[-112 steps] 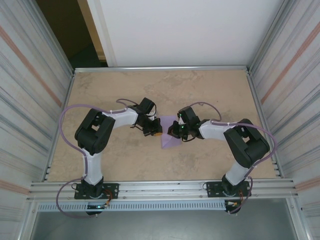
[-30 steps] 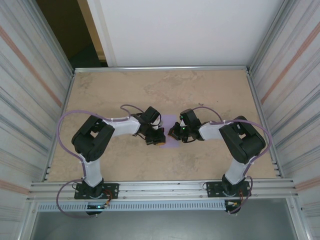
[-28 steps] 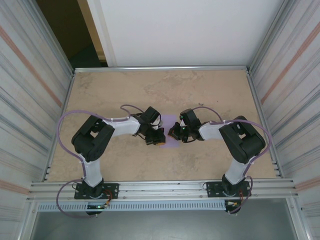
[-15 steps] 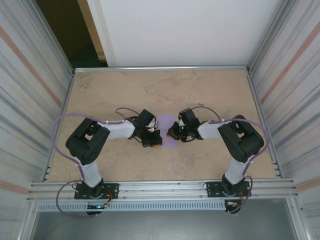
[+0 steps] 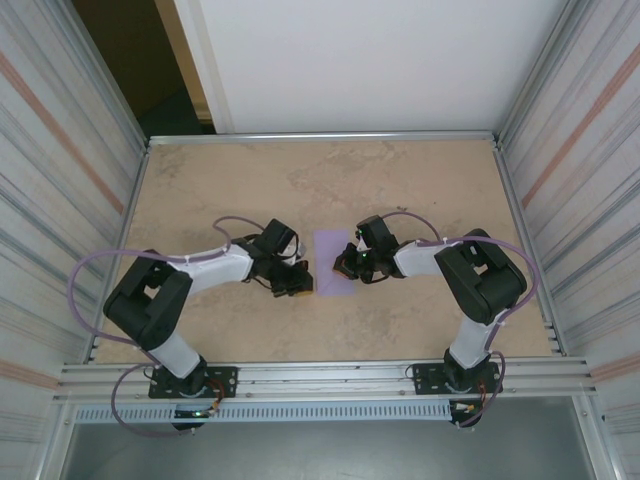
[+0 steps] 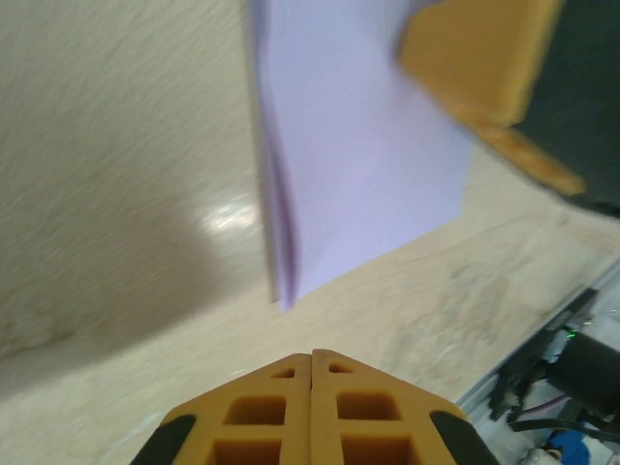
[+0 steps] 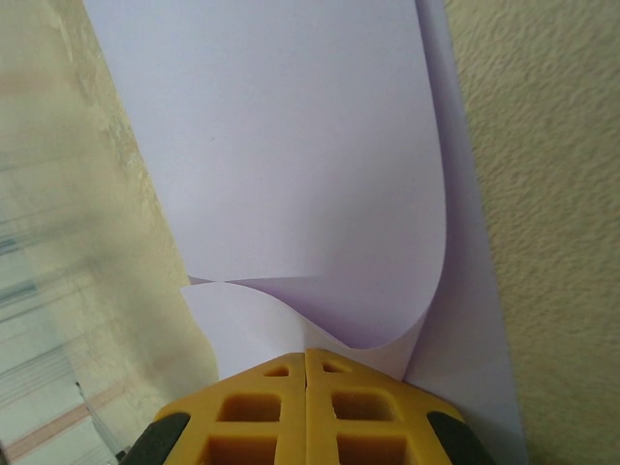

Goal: Fold a paper plane with a square sheet of paper (pick it up from the middle)
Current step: Fold the triangle a second time at the center of the table.

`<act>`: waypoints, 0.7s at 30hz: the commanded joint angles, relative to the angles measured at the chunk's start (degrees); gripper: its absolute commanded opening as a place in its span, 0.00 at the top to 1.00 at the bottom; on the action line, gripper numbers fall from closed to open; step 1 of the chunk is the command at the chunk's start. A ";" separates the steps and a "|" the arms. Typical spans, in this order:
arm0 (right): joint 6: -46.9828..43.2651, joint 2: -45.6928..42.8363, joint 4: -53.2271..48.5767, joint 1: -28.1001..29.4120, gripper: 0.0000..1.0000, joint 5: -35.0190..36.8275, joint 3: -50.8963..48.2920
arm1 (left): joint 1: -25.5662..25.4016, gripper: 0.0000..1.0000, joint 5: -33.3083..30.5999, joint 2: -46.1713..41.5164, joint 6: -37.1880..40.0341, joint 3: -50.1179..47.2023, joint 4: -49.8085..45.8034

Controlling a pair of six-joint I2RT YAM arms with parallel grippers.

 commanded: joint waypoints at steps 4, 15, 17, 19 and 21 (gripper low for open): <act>1.01 4.92 -13.65 0.76 1.00 7.11 -3.12 | -0.93 0.97 2.10 5.16 -3.29 4.55 5.98; -0.19 2.56 -12.72 0.63 1.00 5.60 -1.59 | -0.95 0.99 -2.14 11.18 -3.71 4.57 1.71; -1.15 1.45 -12.52 0.61 1.00 4.77 -0.82 | -0.83 1.00 -3.55 11.18 -3.84 3.78 0.94; -3.11 -0.55 -12.64 0.62 1.00 4.05 0.49 | -0.58 1.00 -3.74 10.94 -4.17 2.76 1.01; -5.55 -2.71 -13.36 0.59 1.00 3.66 1.89 | -0.36 1.00 -3.83 10.86 -4.09 2.27 0.91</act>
